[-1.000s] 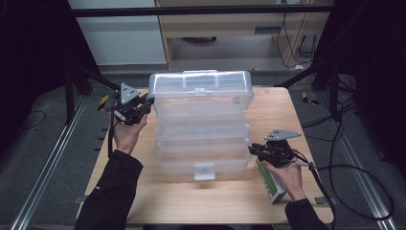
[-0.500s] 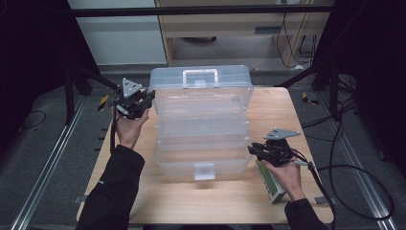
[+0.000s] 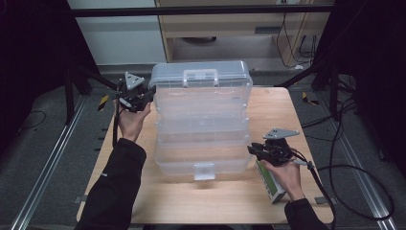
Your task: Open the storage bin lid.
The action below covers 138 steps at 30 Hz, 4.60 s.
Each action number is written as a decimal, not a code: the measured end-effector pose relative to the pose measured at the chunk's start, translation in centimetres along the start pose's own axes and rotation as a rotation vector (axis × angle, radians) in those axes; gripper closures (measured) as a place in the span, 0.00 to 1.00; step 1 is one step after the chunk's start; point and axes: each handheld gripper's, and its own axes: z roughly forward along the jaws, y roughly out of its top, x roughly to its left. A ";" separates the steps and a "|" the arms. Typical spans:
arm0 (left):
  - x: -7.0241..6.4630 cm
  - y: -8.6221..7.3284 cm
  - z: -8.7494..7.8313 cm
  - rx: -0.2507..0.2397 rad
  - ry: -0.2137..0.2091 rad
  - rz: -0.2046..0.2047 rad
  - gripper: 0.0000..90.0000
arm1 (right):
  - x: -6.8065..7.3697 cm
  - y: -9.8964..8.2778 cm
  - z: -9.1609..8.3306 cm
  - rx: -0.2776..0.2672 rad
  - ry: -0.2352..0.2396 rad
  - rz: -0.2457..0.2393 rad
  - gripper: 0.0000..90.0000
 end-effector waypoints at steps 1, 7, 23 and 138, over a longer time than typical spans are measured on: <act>0.0 0.0 0.0 0.000 0.000 0.000 0.85 | 0.0 0.0 0.0 0.000 0.000 0.000 0.82; 0.3 0.3 0.7 0.002 -0.001 -0.011 0.86 | 0.0 0.0 0.0 0.000 0.000 0.000 0.82; 0.7 1.0 2.4 0.026 0.008 -0.031 0.86 | 0.0 0.0 0.0 0.002 0.003 0.000 0.82; -2.4 -11.7 -6.2 0.227 -0.190 0.016 0.68 | 0.1 0.3 0.0 0.021 -0.006 -0.009 0.82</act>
